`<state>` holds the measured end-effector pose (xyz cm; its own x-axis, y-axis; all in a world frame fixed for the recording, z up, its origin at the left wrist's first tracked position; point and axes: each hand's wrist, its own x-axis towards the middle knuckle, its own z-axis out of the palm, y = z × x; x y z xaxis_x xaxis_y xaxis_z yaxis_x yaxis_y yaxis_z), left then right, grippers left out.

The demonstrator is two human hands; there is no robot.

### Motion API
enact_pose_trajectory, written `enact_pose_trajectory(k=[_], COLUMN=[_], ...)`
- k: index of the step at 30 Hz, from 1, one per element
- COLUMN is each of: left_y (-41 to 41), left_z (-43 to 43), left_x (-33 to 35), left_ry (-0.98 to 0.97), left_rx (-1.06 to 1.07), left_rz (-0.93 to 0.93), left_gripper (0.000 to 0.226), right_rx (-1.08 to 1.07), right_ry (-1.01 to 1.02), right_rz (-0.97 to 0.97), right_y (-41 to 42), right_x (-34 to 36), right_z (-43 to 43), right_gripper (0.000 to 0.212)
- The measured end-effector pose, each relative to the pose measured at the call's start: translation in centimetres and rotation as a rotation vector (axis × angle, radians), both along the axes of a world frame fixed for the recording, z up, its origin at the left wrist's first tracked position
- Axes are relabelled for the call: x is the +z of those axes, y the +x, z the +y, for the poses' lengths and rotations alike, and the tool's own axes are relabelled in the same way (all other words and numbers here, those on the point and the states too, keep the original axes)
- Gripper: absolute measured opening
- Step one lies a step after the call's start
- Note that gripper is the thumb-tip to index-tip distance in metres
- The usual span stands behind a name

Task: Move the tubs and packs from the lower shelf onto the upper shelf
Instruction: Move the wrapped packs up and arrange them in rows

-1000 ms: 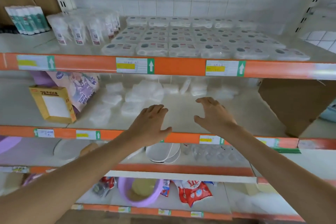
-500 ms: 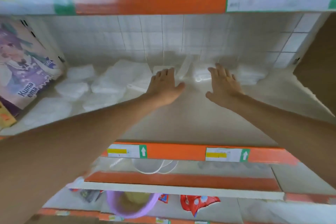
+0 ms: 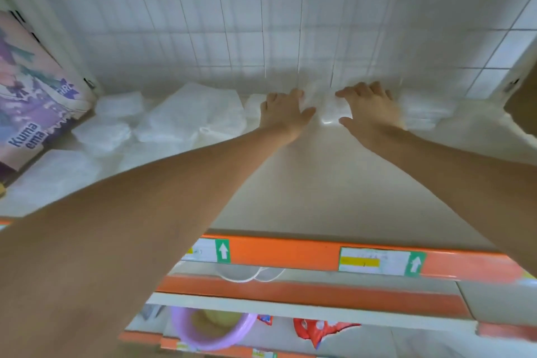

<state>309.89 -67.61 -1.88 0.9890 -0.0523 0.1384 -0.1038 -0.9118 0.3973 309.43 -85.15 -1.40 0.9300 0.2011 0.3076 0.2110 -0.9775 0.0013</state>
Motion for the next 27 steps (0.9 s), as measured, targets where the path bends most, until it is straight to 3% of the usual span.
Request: enact_pose_trajectory(k=[8,16,22,27], left_y=[-4.5,-10.5,-13.3,-13.2], left_z=[4.1,9.4,11.0,10.4], left_x=[-0.6,0.6,1.2,0.8], left_ry=[0.004,-0.088,-0.056,-0.083], left_rx=[-0.209,-0.261,-0.259,-0.214], left_rz=[-0.027,0.180,0.271,0.260], left_gripper=[0.058,0.080,0.083,0.083], right_rx=[0.103,0.320,0.350,0.292], right_ry=[0.138,-0.031,0.111,0.280], right_rz=[-0.085,-0.139,0.003,0.259], right_y=[-3.6,-9.8,-12.6,-12.4], right_x=[0.2,-1.1,-1.7,-1.1], right_z=[-2.1,-1.0,0.2,0.7], right_gripper=[0.043,0.041,0.038,0.041])
